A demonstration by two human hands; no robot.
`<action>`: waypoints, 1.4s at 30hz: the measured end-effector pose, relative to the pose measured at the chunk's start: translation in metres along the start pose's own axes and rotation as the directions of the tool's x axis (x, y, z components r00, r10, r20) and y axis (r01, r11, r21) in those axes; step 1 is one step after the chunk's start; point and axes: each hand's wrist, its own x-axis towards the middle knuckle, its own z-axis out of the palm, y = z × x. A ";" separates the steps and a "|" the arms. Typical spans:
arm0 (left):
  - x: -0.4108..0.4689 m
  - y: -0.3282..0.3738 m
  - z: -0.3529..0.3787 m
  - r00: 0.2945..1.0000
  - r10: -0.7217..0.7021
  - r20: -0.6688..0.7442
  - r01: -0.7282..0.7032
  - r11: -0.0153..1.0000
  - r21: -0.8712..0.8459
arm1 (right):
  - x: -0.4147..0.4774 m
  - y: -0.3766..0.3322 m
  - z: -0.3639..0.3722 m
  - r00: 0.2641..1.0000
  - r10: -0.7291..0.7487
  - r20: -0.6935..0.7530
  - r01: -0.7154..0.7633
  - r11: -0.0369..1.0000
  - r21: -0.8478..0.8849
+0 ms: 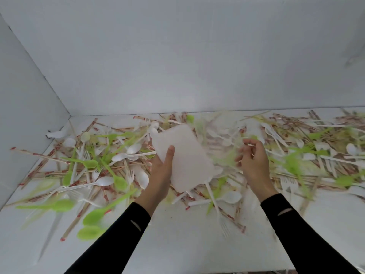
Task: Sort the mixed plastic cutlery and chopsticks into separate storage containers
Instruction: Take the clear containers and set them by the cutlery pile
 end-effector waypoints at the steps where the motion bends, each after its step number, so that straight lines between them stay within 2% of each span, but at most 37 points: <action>1: -0.006 -0.003 0.020 0.999 -0.013 0.035 0.014 1.000 -0.009 | -0.005 0.004 -0.015 1.000 0.000 0.004 0.000 1.000 -0.005; 7: -0.061 -0.040 0.163 0.945 -0.071 0.318 0.049 0.996 0.075 | -0.023 0.025 -0.141 0.998 0.015 -0.063 -0.018 0.999 -0.048; 12: -0.111 -0.080 0.259 0.834 -0.102 0.543 0.043 0.992 0.120 | -0.040 0.042 -0.238 0.993 0.069 -0.093 -0.075 0.995 -0.062; 16: -0.147 -0.101 0.323 0.820 -0.170 0.547 0.147 0.985 0.085 | -0.053 0.058 -0.317 0.971 0.172 -0.164 -0.179 0.983 -0.028; 19: -0.160 -0.112 0.362 0.795 -0.188 0.577 0.161 0.982 0.098 | -0.065 0.065 -0.358 0.950 0.259 -0.171 -0.251 0.966 0.068; 22: -0.172 -0.125 0.401 0.768 -0.209 0.606 0.173 0.978 0.119 | -0.070 0.072 -0.393 0.884 0.408 -0.228 -0.338 0.895 0.290; 25: -0.182 -0.138 0.435 0.755 -0.186 0.628 0.179 0.981 0.076 | -0.074 0.079 -0.421 0.833 0.523 -0.178 -0.359 0.758 0.545; 28: -0.187 -0.153 0.471 0.701 -0.193 0.687 0.201 0.977 0.069 | -0.080 0.086 -0.446 0.857 0.499 -0.130 -0.317 0.707 0.632; 30: -0.193 -0.160 0.497 0.658 -0.230 0.717 0.225 0.969 0.104 | -0.080 0.089 -0.467 0.862 0.471 -0.186 -0.259 0.726 0.637; 33: -0.195 -0.166 0.537 0.585 -0.274 0.764 0.202 0.961 0.190 | -0.078 0.096 -0.506 0.843 0.478 -0.246 -0.185 0.687 0.702; 38: -0.189 -0.161 0.599 0.475 -0.168 0.864 0.116 0.985 0.128 | -0.068 0.110 -0.561 0.826 0.513 -0.232 -0.184 0.636 0.750; 42: -0.183 -0.166 0.646 0.420 -0.142 0.896 0.056 0.990 0.130 | -0.045 0.116 -0.598 0.812 0.521 -0.262 -0.202 0.672 0.712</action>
